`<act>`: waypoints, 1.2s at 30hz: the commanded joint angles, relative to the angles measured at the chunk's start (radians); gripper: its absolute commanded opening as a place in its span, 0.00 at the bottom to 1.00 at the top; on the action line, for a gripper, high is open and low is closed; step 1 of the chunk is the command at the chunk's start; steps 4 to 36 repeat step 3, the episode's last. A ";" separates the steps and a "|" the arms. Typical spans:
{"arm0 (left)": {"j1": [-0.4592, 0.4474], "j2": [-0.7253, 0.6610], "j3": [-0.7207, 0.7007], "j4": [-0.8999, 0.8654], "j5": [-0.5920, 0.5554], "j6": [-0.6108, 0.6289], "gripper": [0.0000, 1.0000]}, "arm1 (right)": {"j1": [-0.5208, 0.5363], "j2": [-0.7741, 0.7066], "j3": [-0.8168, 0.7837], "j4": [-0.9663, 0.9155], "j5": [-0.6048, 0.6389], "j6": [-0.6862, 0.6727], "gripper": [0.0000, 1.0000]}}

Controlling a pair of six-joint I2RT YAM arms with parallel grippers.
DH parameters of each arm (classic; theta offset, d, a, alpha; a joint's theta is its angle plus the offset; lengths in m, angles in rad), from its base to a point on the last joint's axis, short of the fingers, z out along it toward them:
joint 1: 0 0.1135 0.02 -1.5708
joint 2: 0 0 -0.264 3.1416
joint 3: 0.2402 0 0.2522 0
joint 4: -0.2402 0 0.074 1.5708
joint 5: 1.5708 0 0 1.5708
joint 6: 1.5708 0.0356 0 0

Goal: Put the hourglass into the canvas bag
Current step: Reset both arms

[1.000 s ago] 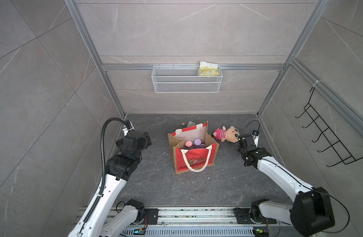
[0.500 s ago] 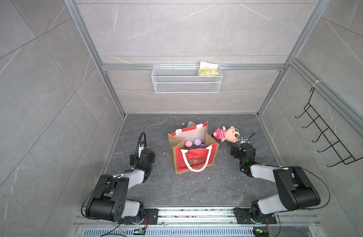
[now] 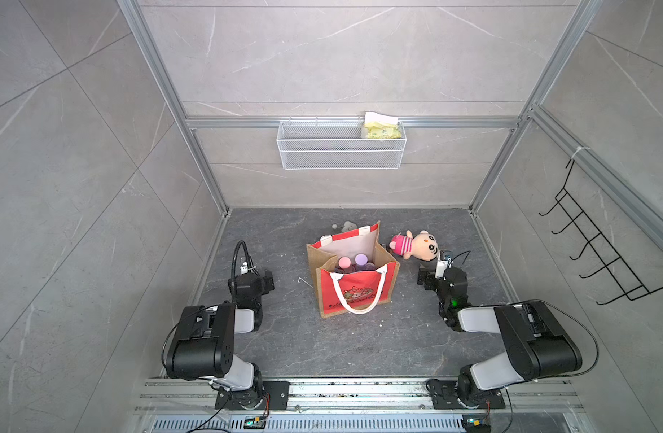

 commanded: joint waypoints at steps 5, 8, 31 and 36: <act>0.004 -0.015 0.014 0.042 0.027 -0.013 1.00 | -0.005 0.005 0.001 0.023 -0.015 -0.016 1.00; 0.004 -0.015 0.014 0.042 0.027 -0.013 1.00 | -0.005 0.005 0.001 0.023 -0.015 -0.016 1.00; 0.004 -0.015 0.014 0.042 0.027 -0.013 1.00 | -0.005 0.005 0.001 0.023 -0.015 -0.016 1.00; 0.004 -0.015 0.014 0.042 0.027 -0.013 1.00 | -0.005 0.005 0.001 0.023 -0.015 -0.016 1.00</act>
